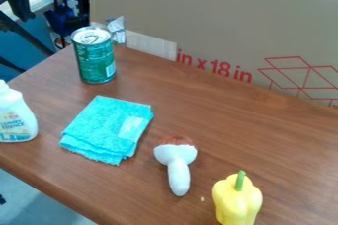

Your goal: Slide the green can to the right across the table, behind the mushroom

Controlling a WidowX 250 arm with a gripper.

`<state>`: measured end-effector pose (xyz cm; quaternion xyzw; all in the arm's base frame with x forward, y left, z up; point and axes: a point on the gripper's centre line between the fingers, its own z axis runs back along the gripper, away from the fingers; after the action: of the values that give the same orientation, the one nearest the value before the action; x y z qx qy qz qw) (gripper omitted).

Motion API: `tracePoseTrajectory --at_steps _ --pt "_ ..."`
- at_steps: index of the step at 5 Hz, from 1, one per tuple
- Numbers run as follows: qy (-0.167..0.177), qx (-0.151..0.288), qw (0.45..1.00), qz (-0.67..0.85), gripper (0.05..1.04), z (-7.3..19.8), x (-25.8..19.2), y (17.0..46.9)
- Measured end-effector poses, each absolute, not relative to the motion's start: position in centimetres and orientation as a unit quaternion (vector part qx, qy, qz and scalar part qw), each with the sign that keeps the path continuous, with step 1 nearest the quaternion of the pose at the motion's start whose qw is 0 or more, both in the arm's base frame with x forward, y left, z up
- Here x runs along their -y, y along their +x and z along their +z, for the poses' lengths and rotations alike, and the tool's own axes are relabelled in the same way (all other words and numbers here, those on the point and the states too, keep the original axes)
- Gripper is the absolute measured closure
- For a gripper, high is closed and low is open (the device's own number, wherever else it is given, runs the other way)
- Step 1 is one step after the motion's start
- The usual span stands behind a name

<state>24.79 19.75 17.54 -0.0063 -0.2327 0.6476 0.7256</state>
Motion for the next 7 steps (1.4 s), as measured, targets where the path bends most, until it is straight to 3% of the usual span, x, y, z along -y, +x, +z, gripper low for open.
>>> tracePoseTrajectory --at_steps 1,2,4,5,7 --pt "-0.005 0.219 0.729 0.648 0.081 16.8 -19.7 24.8" --pt "0.018 0.148 0.796 0.587 0.081 16.6 -21.6 26.4" --pt "0.024 0.092 0.863 0.496 0.081 18.4 -25.5 29.2" --pt "0.061 0.066 0.892 0.442 0.081 18.3 -25.5 29.9" --pt "0.087 0.090 0.932 0.340 0.081 16.5 -23.5 33.1"
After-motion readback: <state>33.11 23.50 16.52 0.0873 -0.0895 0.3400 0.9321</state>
